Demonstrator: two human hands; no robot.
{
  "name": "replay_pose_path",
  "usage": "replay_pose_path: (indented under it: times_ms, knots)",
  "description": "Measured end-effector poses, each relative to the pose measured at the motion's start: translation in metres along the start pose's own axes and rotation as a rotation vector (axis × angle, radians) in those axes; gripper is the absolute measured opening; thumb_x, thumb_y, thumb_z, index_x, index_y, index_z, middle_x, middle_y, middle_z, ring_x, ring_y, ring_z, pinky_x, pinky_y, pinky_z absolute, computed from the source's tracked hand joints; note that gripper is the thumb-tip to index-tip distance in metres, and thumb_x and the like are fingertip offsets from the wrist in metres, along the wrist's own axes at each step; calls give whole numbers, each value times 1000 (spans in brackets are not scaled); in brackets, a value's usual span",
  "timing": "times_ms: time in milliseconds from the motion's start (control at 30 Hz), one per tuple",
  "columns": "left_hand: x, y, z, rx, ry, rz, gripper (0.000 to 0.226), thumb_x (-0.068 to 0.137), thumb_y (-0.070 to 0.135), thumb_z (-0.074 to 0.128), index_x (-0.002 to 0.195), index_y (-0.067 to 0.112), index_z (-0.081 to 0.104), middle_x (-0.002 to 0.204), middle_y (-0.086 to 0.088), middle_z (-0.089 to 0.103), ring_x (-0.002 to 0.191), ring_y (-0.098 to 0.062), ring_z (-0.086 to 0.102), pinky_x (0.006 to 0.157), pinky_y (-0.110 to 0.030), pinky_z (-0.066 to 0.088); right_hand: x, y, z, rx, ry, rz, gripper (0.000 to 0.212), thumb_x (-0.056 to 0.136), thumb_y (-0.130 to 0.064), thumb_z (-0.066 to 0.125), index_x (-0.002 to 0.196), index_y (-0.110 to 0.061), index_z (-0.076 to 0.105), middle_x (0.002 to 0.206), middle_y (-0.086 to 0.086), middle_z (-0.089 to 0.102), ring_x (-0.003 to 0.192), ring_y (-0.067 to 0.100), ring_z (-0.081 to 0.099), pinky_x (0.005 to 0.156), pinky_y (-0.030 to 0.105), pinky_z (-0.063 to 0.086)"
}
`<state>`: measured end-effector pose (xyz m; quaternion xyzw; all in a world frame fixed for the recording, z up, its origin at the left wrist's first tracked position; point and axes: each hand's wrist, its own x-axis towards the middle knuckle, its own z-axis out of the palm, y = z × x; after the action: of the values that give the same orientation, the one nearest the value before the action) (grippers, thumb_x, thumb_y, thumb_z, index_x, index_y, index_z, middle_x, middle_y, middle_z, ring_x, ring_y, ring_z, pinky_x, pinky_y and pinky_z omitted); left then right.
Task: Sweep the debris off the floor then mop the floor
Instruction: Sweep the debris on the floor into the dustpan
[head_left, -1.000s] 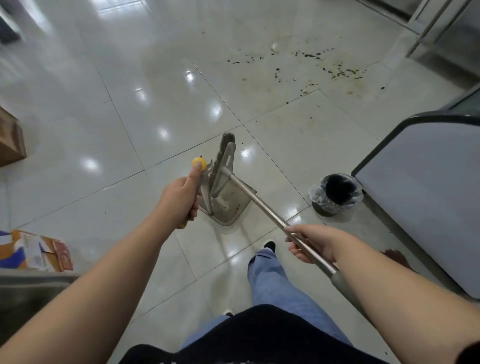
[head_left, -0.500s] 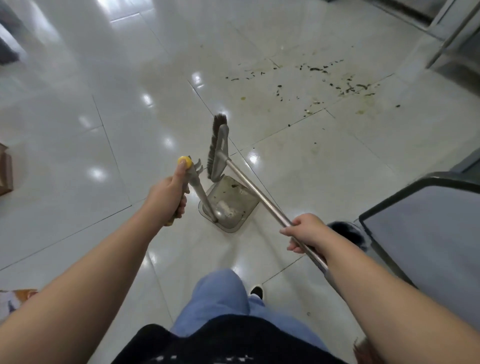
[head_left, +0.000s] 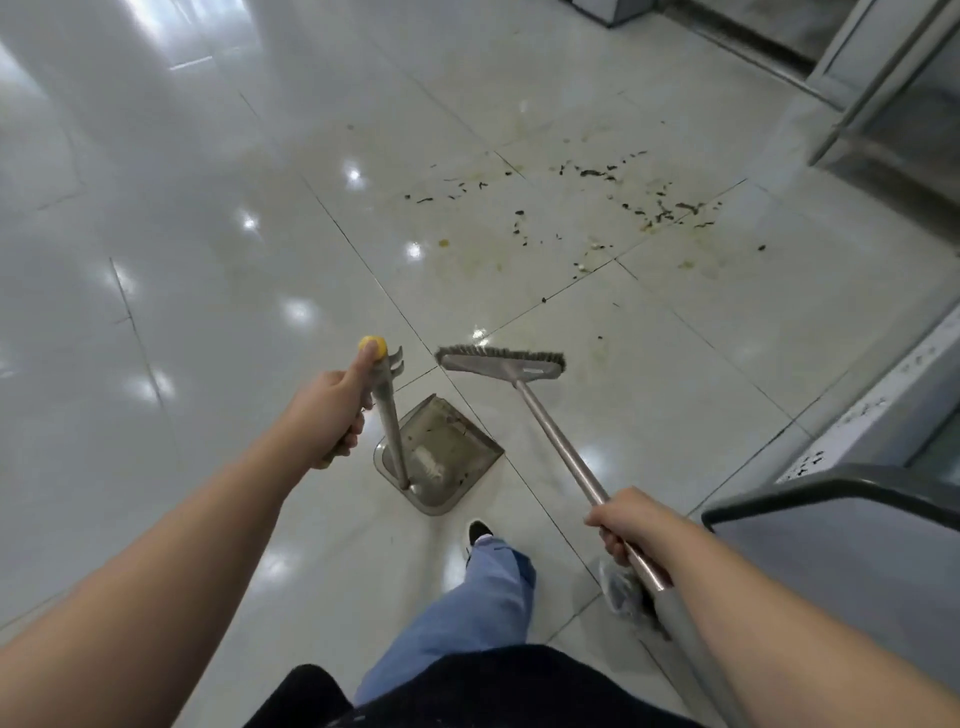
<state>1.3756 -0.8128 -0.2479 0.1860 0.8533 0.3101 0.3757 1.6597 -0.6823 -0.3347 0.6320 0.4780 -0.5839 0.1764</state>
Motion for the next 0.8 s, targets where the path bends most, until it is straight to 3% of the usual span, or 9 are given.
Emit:
replay_pose_path:
  times_ms: [100,233,333,400,500,567,700,800]
  knots:
    - [40,31,-5,-16,-27,-10,86,62,91,28,74,10,54,40,4,45,33,-15,42,39,-22,32,22,-35,-29,125,11,68,18,95,-7,48,78,-3,45,47,5,38,25,9,35,31,11,31]
    - [86,77,-5,19,-103,13,81,74,84,28,79,7,55,39,2,45,31,-15,40,36,-20,31,47,-72,-61,167,60,79,23,96,-16,51,80,-2,45,56,12,45,40,17,45,30,15,37]
    - [110,105,6,46,-182,8,80,78,79,28,80,4,54,37,1,46,29,-15,41,35,-19,33,60,-82,-85,220,100,85,21,96,-13,51,79,-3,45,39,6,39,26,12,36,30,13,32]
    - [128,124,14,48,-234,-12,80,76,80,32,80,3,53,37,-1,48,29,-16,43,38,-20,35,67,-86,-101,236,105,103,21,95,-9,52,77,-1,46,32,4,38,23,12,36,30,14,33]
    - [151,154,19,67,-302,-57,90,58,90,39,77,3,53,43,-8,54,33,-21,48,41,-23,40,84,-103,-124,274,99,92,22,92,1,54,71,1,45,29,5,42,21,11,39,29,13,35]
    - [165,171,22,118,-321,-75,90,57,90,39,71,2,54,46,-10,58,36,-21,52,43,-25,44,101,-120,-141,297,130,72,24,90,4,54,67,1,47,37,7,48,25,10,44,29,13,36]
    - [189,204,40,52,-390,-150,72,78,74,37,65,6,55,49,-5,57,38,-16,51,42,-21,45,142,-138,-177,251,119,88,27,90,-4,53,64,-5,49,58,7,51,49,14,48,35,16,40]
    - [195,233,69,8,-365,-197,64,79,71,37,62,10,49,45,-1,47,35,-14,42,39,-18,38,168,-135,-203,316,47,143,27,93,-9,49,66,-7,49,63,4,50,42,9,50,35,15,40]
